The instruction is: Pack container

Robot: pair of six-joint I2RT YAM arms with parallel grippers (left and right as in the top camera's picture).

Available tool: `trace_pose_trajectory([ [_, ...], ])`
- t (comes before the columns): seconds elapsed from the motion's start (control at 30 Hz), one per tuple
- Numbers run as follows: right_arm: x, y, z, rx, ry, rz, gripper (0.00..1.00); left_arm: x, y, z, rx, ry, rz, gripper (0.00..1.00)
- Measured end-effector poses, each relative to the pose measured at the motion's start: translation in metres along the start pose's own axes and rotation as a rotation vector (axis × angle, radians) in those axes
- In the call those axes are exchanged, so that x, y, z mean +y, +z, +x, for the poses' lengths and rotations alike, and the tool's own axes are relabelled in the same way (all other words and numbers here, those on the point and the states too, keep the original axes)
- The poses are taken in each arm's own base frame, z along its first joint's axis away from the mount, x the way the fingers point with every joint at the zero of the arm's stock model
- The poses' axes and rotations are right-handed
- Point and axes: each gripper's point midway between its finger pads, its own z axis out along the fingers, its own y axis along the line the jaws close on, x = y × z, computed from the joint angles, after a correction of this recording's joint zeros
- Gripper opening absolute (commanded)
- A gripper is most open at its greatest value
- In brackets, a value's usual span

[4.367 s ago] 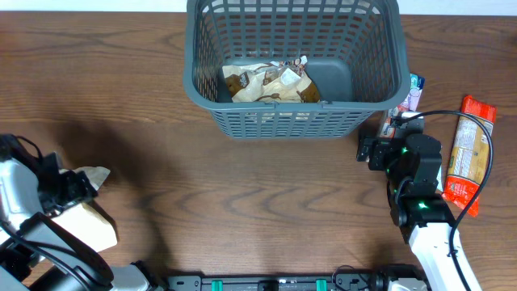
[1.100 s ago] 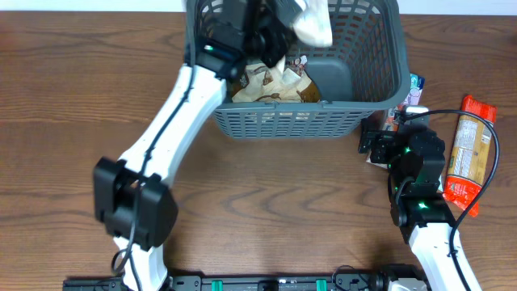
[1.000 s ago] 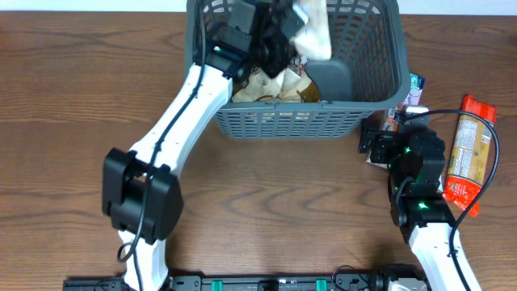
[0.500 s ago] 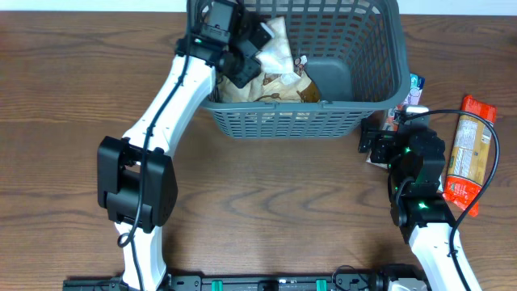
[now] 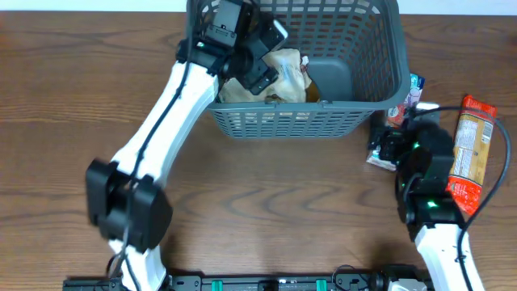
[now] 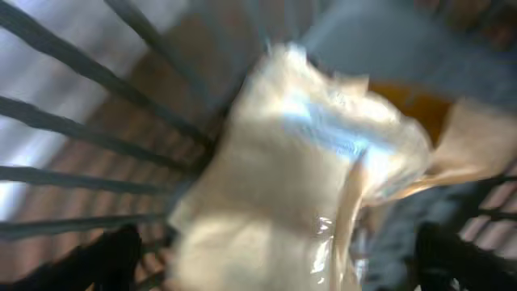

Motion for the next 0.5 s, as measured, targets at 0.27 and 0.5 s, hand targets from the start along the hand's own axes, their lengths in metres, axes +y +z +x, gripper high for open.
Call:
trace_pose_trajectory([
  [0.27,-0.037,-0.037,-0.027,0.150,0.026,0.116,0.99,0.041,-0.163,-0.015,-0.133,-0.100,-0.279,0.99],
  [0.5,-0.076,-0.083,-0.054,0.217,0.094,0.219,0.99,0.105,-0.233,0.068,-0.014,-0.438,-0.507,0.99],
])
